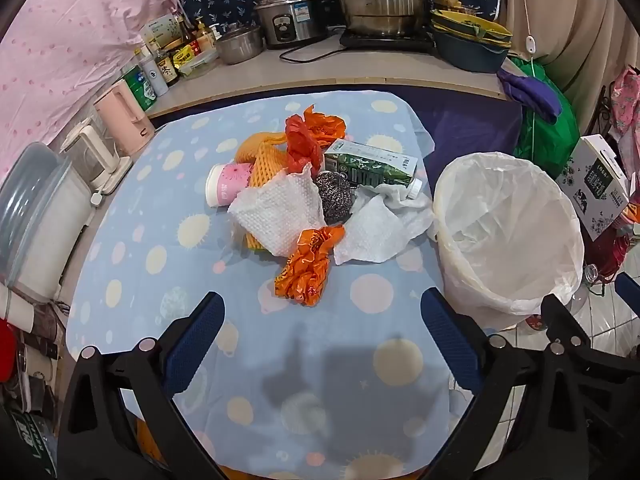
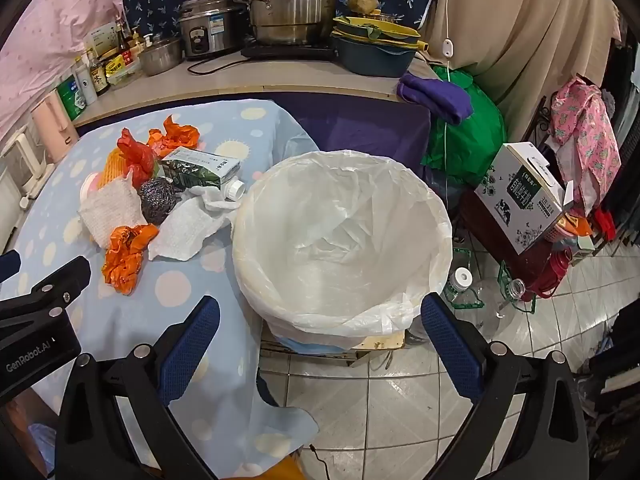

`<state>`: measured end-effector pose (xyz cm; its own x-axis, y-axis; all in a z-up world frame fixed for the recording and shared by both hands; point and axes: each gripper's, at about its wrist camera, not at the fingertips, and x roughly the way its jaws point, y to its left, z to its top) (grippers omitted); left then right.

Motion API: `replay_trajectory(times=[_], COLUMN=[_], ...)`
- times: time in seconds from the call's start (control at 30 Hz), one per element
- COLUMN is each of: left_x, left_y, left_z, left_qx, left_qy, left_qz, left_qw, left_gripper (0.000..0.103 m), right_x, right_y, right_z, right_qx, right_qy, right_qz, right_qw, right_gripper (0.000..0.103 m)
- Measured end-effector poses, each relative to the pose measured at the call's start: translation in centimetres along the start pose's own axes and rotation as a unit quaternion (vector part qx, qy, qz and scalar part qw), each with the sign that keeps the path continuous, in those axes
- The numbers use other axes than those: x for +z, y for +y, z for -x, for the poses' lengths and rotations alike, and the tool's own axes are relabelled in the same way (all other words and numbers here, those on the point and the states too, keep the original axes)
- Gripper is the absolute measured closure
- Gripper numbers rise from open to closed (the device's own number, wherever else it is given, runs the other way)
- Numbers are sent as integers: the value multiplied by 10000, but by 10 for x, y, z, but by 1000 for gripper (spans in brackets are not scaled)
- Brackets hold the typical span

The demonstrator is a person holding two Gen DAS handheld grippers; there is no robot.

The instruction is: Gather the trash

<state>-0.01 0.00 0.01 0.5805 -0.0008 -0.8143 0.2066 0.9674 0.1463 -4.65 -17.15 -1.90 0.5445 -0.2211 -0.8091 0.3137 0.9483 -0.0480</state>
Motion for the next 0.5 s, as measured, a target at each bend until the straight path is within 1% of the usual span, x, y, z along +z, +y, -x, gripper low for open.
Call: replay_trajectory(times=[0.5], left_x=[0], left_y=[0], left_z=[0], left_qx=[26], left_qy=[-32], left_qz=[-12], left_qw=[10000], left_gripper=[9], right_x=[-1], right_y=[0], right_z=[2], right_qx=[4], right_qy=[-11], right_qz=[1], right_qw=[10000], right_gripper=[7])
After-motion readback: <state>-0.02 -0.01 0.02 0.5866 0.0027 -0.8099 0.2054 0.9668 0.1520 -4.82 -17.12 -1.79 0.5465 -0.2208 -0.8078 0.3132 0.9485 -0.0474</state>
